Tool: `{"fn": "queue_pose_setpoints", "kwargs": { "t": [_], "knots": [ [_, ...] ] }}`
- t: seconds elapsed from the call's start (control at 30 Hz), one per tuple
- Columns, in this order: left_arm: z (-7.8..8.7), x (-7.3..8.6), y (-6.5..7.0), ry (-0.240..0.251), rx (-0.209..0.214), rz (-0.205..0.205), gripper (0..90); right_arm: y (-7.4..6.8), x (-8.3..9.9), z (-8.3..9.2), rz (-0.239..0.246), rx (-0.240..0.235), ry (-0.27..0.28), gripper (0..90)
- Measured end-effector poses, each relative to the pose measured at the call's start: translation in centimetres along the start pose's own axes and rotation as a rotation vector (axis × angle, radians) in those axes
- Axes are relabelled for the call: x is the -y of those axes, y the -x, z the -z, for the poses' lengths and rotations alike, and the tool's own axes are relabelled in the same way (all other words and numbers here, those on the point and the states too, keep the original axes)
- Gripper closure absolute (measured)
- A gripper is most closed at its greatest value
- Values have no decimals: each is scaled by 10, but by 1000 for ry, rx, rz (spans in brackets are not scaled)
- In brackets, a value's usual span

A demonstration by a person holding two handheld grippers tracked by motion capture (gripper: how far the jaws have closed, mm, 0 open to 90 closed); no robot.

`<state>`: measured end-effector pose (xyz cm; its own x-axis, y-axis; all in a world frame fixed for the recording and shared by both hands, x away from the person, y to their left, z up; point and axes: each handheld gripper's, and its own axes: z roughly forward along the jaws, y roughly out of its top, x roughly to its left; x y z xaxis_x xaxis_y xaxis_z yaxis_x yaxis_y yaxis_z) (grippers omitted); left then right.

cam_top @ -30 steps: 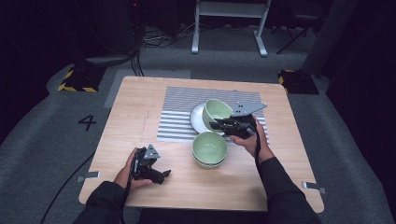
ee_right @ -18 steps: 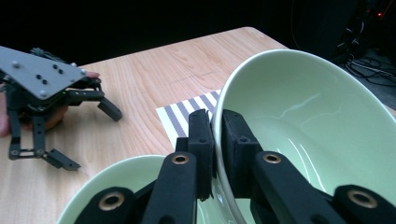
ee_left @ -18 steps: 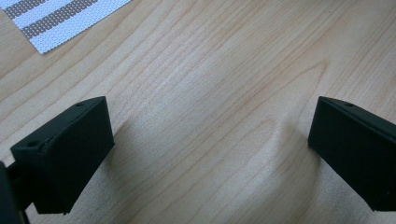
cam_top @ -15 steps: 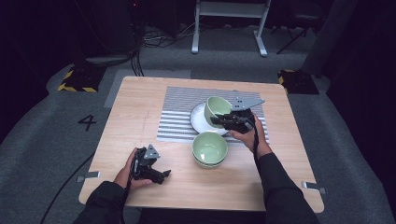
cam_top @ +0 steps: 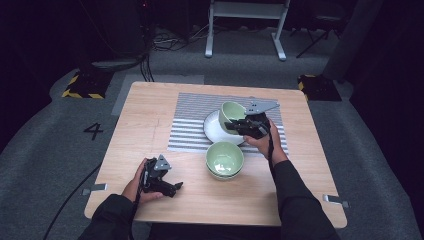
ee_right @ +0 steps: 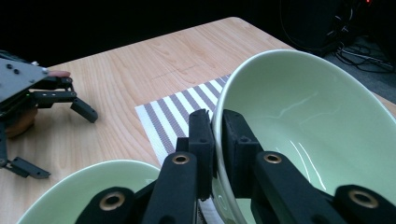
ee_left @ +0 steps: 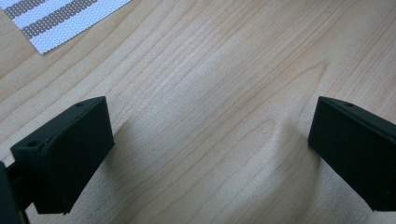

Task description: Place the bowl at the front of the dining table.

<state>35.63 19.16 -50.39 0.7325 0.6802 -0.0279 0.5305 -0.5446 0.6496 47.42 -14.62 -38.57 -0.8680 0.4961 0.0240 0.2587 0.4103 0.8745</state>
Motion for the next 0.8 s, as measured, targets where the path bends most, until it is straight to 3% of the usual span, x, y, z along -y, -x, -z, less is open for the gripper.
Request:
{"fn": "queue_pose_setpoints", "kwargs": {
  "t": [0.53,0.67,0.8],
  "knots": [
    [0,0,0,-1,-1,-1,1,20,9,-14,-34,45,-37,830],
    [0,0,0,-1,-1,-1,1,25,13,-17,-60,32,-30,830],
    [0,0,0,-1,0,0,1,26,15,-22,-53,44,-51,830]
  ]
}}
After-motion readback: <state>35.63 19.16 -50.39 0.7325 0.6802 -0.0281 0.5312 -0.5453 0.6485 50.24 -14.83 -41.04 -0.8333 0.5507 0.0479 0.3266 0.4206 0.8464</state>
